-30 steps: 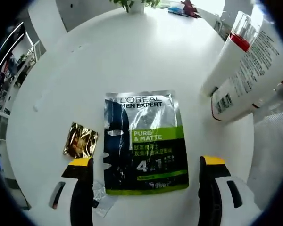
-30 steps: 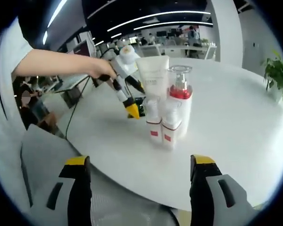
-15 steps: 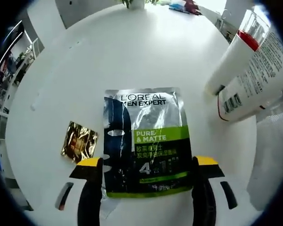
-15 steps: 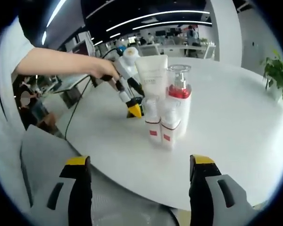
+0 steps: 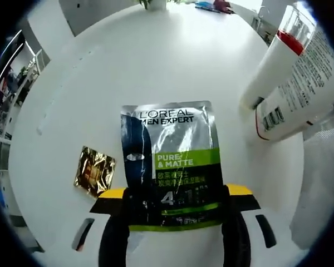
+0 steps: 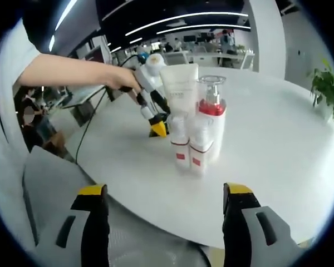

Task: Arrange the skincare products in the storage area until every visible bottle or jar stands upright without overlapping.

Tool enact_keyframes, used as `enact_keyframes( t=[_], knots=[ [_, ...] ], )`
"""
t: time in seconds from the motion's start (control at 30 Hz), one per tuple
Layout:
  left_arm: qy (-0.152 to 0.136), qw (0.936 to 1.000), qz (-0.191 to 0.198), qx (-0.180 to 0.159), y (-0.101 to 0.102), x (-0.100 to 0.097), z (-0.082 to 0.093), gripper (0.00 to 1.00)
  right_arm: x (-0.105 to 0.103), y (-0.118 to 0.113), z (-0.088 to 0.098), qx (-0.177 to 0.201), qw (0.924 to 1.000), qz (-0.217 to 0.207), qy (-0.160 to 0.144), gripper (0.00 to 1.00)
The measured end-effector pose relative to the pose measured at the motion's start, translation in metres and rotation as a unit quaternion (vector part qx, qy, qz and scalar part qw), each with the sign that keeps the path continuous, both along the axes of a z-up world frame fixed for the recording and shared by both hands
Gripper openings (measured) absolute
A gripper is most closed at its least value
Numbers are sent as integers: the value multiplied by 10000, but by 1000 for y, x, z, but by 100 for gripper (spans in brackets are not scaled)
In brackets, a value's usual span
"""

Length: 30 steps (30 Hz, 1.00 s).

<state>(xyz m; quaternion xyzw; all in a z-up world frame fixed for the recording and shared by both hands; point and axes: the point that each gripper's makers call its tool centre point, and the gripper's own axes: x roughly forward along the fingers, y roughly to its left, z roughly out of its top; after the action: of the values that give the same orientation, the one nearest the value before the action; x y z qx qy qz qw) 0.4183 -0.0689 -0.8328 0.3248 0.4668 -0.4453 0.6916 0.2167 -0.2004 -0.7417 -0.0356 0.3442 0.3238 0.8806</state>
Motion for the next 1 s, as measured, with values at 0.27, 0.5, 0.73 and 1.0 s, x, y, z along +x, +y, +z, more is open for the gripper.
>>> enact_keyframes(
  t=[0.27,0.5,0.73,1.0],
  knots=[
    [-7,10000,35,-20,1,-2,1,68,1,-2,0,-35,10000,-27,-12,84],
    [-39,9991,-6,-417,-7,-4,11,20,1,-2,0,-42,10000,-46,-17,84],
    [-95,9995,73,-285,-6,-4,5,16,2,-2,-1,-47,10000,-36,-8,83],
    [-288,9989,145,-340,-7,-3,17,13,2,-1,-1,-58,10000,-3,-7,83]
  ],
)
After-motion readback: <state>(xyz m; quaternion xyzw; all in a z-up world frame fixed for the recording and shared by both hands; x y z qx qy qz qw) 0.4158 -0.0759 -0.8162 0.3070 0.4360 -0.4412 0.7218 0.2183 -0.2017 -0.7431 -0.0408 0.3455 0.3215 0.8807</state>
